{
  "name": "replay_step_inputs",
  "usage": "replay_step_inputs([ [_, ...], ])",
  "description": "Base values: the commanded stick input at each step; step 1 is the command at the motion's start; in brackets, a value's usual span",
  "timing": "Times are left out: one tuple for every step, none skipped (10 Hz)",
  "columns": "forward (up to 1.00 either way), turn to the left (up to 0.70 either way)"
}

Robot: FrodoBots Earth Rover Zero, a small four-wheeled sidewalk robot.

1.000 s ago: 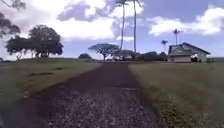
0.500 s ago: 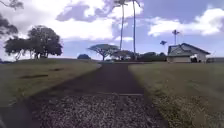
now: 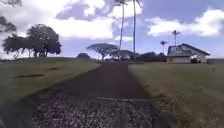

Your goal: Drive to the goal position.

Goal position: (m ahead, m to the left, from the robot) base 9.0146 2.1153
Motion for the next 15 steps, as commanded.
replay_step_inputs([
  [0.5,0.0],
  [0.5,0.0],
  [0.5,0.0],
  [0.5,0.0],
  [0.5,0.0],
  [0.5,0.0],
  [0.5,0.0],
  [0.5,0.0],
  [0.5,0.0],
  [0.5,0.0],
  [0.5,0.0],
  [0.5,0.0],
  [0.5,0.0],
  [0.5,0.0],
  [0.5,0.0],
])
